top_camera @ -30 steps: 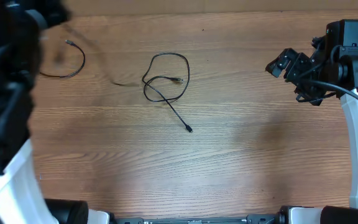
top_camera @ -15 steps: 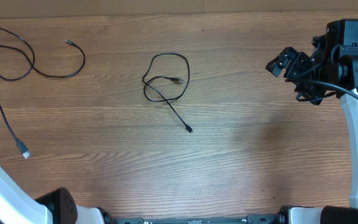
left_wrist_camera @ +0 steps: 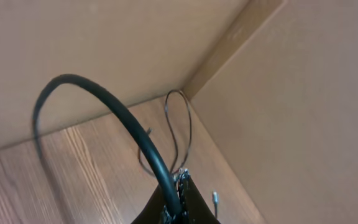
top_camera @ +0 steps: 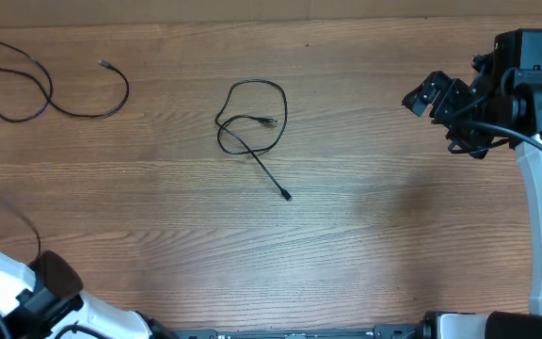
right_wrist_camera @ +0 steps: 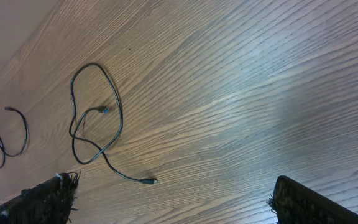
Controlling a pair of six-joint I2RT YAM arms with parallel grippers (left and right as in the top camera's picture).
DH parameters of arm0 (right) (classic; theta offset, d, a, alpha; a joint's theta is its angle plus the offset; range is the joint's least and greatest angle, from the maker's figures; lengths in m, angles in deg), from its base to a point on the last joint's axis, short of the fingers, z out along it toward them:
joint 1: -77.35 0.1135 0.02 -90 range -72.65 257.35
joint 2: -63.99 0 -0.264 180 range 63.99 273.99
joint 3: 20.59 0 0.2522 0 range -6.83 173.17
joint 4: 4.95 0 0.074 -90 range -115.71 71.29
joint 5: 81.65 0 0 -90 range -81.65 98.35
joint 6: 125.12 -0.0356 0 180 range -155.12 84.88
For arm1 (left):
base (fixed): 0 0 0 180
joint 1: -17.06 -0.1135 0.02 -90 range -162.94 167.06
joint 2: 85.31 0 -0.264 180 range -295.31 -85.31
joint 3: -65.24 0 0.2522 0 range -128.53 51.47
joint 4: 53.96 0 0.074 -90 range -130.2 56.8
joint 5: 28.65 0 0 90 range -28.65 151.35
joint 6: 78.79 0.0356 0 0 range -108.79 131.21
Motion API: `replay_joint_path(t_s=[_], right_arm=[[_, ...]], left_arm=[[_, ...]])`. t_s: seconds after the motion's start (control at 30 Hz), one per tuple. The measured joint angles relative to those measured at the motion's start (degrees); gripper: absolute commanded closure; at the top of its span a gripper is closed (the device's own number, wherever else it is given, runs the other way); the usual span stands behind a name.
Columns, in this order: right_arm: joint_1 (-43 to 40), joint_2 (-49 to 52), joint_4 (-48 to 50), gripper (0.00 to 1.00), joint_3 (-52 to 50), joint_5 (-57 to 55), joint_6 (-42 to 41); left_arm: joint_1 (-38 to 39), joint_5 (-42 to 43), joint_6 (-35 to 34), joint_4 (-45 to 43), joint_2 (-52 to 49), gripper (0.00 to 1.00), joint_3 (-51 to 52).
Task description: Untangle cables
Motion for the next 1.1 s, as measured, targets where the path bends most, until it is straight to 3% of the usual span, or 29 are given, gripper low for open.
replay_joint_path(t_s=[0.13,0.27,0.43,0.53,0.7,0.77,0.8,0.87,0.97,1.1], right_arm=[[0.00,0.00,-0.02,0.00,0.00,0.02,0.00],[0.00,0.00,0.00,0.00,0.00,0.02,0.02],[0.00,0.00,0.02,0.00,0.00,0.02,0.02],[0.00,0.00,0.00,0.00,0.00,0.00,0.00],[0.00,-0.02,0.00,0.00,0.00,-0.02,0.02],[0.00,-0.02,-0.04,0.00,0.00,0.00,0.02],[0.00,0.00,0.02,0.00,0.00,0.00,0.00],[0.00,0.00,0.00,0.00,0.00,-0.02,0.00],[0.02,0.00,0.00,0.00,0.00,0.02,0.02],[0.00,0.00,-0.02,0.00,0.00,0.02,0.00]], left_arm=[[-1.44,-2.73,0.55,1.07,-2.64,0.96,0.00],[-1.66,-11.65,-3.30,9.14,-6.10,0.96,0.00],[-1.81,-21.27,-16.13,20.90,-12.11,0.96,0.00],[-1.81,-23.26,-21.81,24.61,-16.76,0.96,0.00],[-1.88,-22.21,-23.98,24.61,-26.18,0.93,0.00],[-1.88,-20.81,-23.93,24.61,-29.92,0.70,0.04],[-1.86,-20.37,-23.82,24.61,-31.45,0.49,0.07],[-1.88,-19.54,-23.80,24.63,-34.45,0.21,0.07],[-1.88,-18.86,-23.91,24.59,-37.83,0.03,0.07],[-1.88,-14.67,-23.61,24.65,-40.41,0.01,0.09]])
